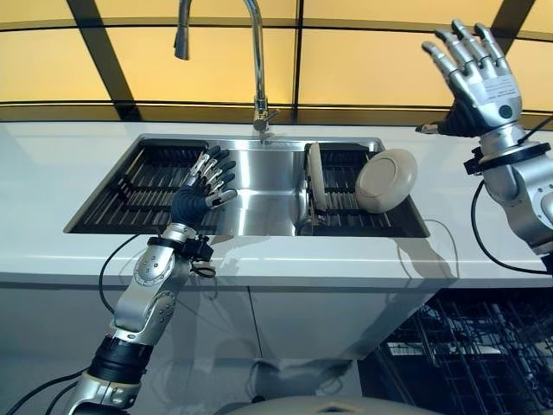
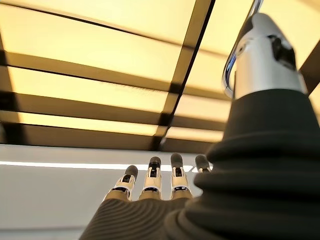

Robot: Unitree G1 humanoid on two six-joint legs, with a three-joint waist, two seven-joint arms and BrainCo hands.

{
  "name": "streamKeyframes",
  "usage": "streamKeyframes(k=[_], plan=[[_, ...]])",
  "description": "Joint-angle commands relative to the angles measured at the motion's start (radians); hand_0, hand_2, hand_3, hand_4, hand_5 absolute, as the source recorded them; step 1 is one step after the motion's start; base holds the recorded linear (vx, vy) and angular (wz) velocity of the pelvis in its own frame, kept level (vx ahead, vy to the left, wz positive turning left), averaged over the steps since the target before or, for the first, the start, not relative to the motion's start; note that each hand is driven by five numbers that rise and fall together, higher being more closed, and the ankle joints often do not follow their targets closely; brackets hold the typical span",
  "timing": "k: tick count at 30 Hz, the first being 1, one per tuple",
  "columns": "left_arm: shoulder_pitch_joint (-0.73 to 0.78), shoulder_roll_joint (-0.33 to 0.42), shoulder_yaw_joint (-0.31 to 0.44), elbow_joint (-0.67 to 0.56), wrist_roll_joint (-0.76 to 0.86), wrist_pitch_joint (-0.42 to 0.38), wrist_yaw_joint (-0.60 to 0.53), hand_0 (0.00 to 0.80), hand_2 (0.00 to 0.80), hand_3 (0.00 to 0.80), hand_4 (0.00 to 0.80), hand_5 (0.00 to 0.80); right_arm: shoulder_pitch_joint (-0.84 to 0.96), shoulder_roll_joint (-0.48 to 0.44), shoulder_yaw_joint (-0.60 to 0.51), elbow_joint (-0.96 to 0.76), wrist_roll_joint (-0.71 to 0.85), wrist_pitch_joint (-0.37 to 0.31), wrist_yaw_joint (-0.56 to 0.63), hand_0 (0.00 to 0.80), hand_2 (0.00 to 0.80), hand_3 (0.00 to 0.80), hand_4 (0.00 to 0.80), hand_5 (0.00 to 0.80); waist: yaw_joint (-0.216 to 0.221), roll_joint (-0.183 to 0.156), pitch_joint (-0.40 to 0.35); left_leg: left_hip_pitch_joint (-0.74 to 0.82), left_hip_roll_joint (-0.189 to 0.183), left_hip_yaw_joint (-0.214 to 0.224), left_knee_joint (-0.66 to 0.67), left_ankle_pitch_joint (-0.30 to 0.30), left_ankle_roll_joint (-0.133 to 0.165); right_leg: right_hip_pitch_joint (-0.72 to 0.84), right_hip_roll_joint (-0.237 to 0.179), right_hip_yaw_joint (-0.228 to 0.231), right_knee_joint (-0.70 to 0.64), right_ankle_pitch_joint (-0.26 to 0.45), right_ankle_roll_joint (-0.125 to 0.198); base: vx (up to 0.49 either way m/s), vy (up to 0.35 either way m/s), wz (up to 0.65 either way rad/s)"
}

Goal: Take plates into dishwasher

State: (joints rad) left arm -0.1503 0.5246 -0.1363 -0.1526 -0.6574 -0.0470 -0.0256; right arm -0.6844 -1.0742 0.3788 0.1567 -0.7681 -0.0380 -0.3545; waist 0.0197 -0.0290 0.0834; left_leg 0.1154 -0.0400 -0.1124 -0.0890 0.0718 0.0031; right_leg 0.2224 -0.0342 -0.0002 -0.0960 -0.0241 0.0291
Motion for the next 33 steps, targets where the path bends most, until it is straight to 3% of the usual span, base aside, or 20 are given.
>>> streamKeyframes(k=[1,4,8,16,33], plan=[[-0.082,0.062,-0.036,-0.045,-0.048,-0.037,-0.029,0.0,0.0,0.0,0.0,0.0,-0.203,-0.078,0.099,0.095,-0.112,0.004,0.024,0.0,0.0,0.0,0.0,0.0,0.048,-0.021,-0.042,0.015,-0.018,-0.015,0.002,-0.099,0.05,-0.083,0.034,-0.036,0.009,0.037,0.011,0.042,-0.022,0.23],[-0.089,0.07,-0.044,-0.042,-0.052,-0.038,-0.038,0.0,0.0,0.0,0.0,0.0,-0.271,-0.087,0.185,0.151,-0.201,0.012,0.032,0.0,0.0,0.0,0.0,0.0,0.056,-0.023,-0.028,0.004,-0.019,-0.027,0.002,-0.093,0.047,-0.09,0.034,-0.042,0.009,0.037,0.012,0.064,-0.033,0.1],[-0.124,0.084,-0.071,-0.028,-0.05,-0.066,-0.038,0.0,0.0,0.0,0.0,0.0,-0.369,-0.081,0.278,0.204,-0.218,0.084,0.031,0.0,0.0,0.0,0.0,0.0,0.069,-0.028,0.001,-0.036,-0.02,-0.039,0.002,-0.077,0.045,-0.126,0.034,-0.044,0.009,0.044,0.015,-0.027,-0.03,0.14],[-0.241,0.096,-0.113,0.009,-0.056,-0.129,-0.024,0.0,0.0,0.0,0.0,0.0,-0.563,-0.06,0.428,0.363,-0.147,0.226,-0.068,0.0,0.0,0.0,0.0,0.0,0.082,-0.018,0.112,-0.128,-0.018,-0.068,0.002,-0.052,0.043,-0.207,0.041,-0.035,0.009,0.056,0.013,-0.13,-0.032,0.15],[-0.293,0.093,-0.143,0.033,-0.061,-0.137,-0.032,0.0,0.0,0.0,0.0,0.0,-0.671,0.002,0.556,0.442,-0.236,0.222,0.01,0.0,0.0,0.0,0.0,0.0,0.089,-0.004,0.144,-0.137,-0.024,-0.084,0.002,-0.055,0.037,-0.218,0.035,-0.033,0.009,0.049,0.013,0.003,0.002,0.06]])
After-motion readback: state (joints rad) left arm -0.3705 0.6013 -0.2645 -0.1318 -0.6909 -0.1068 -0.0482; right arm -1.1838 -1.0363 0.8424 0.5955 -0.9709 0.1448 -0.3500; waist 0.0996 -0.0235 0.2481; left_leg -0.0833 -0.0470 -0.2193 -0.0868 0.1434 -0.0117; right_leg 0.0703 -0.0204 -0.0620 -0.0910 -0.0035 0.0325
